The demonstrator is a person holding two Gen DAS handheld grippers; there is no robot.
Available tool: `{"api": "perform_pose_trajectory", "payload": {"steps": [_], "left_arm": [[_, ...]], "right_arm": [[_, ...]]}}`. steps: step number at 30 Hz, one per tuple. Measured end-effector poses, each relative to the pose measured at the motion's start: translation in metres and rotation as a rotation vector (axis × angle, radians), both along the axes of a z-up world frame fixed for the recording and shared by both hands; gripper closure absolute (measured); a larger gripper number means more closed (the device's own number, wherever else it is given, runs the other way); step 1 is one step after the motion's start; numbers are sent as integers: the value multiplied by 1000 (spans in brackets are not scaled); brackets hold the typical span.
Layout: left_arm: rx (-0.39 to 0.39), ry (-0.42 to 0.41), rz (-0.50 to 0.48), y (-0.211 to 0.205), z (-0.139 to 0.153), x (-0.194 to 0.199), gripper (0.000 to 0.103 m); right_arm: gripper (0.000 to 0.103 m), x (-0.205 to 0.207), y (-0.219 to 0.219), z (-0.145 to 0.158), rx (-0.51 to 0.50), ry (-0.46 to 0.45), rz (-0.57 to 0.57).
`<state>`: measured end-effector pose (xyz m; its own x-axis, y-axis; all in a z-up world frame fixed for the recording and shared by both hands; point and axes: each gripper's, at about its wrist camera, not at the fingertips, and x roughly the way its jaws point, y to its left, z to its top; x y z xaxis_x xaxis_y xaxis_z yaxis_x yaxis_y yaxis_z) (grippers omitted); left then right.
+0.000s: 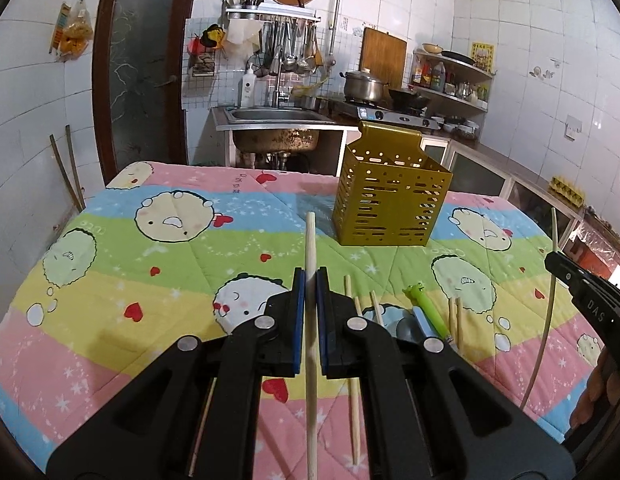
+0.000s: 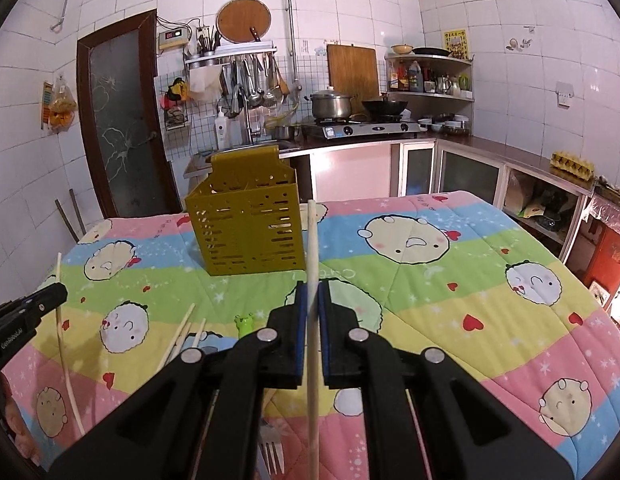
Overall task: Organize utensils
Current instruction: 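Lift both held chopsticks upright and carry them toward the yellow caddy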
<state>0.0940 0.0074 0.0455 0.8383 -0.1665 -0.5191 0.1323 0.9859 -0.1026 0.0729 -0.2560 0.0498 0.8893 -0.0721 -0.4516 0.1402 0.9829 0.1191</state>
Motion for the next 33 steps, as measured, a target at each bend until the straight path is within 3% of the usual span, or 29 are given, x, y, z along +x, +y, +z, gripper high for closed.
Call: {"api": "perform_pose_trajectory", "payload": {"steps": [16,26,33], "left_arm": [[-22,-86,-25,-8,29,-1,99],[-44,-136,-56,-28,63,37,99],[-65,-186,-50,-44,95,88,99]], "right_arm": [[97,2,-5,13,17,-59,-14],[97,38,-11,45,48,-133,-2],[97,81,-13,80,50,-221,9]]}}
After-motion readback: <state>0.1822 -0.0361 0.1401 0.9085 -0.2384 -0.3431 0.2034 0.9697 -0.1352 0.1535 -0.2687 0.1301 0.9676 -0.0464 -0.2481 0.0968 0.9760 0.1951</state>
